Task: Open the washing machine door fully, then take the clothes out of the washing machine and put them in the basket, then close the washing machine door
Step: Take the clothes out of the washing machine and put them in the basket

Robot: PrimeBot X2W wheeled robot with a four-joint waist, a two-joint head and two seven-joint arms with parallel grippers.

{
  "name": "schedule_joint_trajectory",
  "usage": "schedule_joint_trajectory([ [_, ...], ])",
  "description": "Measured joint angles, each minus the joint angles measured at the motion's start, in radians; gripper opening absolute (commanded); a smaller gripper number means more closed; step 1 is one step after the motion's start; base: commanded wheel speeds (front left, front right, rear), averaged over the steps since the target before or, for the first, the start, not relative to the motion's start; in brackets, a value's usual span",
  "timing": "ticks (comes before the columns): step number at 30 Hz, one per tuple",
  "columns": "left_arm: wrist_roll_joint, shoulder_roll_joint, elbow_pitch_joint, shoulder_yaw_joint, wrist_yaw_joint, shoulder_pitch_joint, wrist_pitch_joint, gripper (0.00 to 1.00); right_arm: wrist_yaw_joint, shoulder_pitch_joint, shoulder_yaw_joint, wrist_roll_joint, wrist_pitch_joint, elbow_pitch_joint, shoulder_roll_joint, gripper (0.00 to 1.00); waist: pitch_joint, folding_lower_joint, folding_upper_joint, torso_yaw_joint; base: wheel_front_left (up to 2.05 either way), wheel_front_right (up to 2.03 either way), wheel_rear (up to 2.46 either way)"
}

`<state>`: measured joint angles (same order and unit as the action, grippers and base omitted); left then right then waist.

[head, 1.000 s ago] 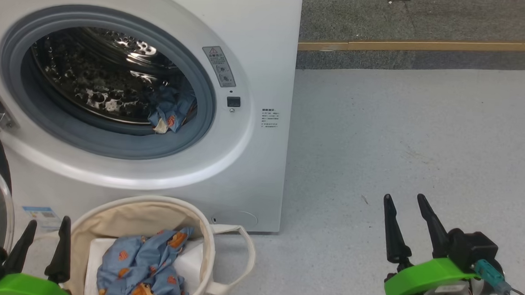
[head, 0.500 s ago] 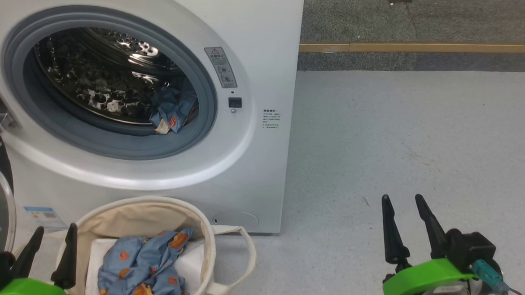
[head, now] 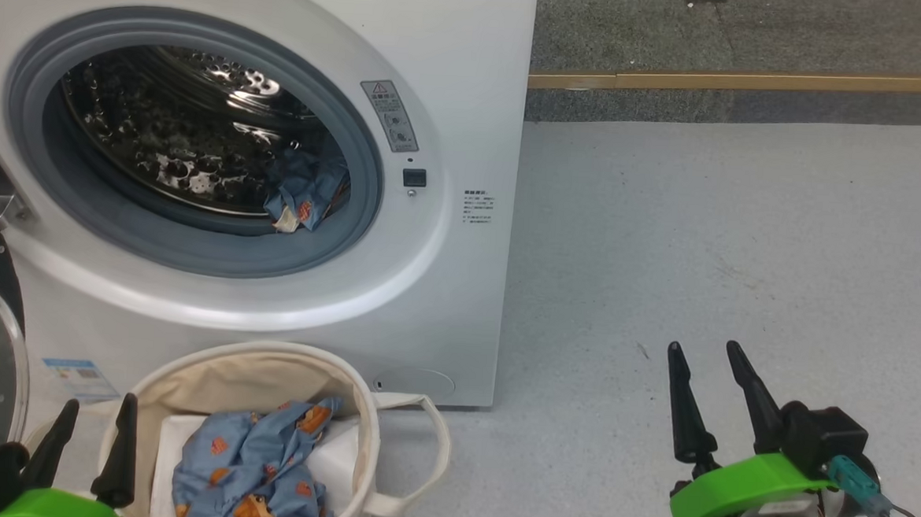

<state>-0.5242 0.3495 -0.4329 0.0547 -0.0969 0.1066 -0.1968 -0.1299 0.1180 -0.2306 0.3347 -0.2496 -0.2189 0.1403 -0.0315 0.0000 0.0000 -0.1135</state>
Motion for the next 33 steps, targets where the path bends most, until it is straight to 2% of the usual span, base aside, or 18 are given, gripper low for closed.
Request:
schedule_joint_trajectory([
  [5,-0.010,0.000,-0.002,0.008,0.000,0.014,0.003,1.00,0.000,0.000,0.002,0.000,0.000,0.000,0.000,1.00,0.009,0.0000,0.0000,0.001,0.00,0.00,0.00],
  [10,-0.015,0.002,-0.025,0.028,-0.002,0.099,0.022,1.00,0.000,0.001,-0.002,0.000,0.000,0.001,0.000,1.00,0.028,0.0000,0.0000,0.002,0.00,0.00,0.00],
  [16,-0.032,0.004,-0.093,0.076,-0.018,0.239,0.107,1.00,0.000,0.012,-0.004,0.000,0.000,0.002,0.000,1.00,0.064,0.0000,0.0000,-0.009,0.00,0.00,0.00],
  [21,-0.063,0.013,-0.194,0.146,-0.027,0.412,0.240,1.00,0.000,0.048,-0.003,-0.011,0.000,0.019,0.000,1.00,0.123,0.0000,0.0000,-0.019,0.00,0.00,0.00],
  [27,-0.116,0.026,-0.301,0.228,-0.028,0.673,0.341,1.00,0.000,0.098,0.011,-0.027,0.000,0.043,0.000,1.00,0.216,0.0000,0.0000,-0.036,0.00,0.00,0.00],
  [33,-0.181,0.030,-0.438,0.292,-0.028,0.866,0.420,1.00,0.000,0.130,0.032,-0.037,0.000,0.068,0.000,1.00,0.311,0.0001,0.0000,-0.057,0.00,0.00,0.00],
])
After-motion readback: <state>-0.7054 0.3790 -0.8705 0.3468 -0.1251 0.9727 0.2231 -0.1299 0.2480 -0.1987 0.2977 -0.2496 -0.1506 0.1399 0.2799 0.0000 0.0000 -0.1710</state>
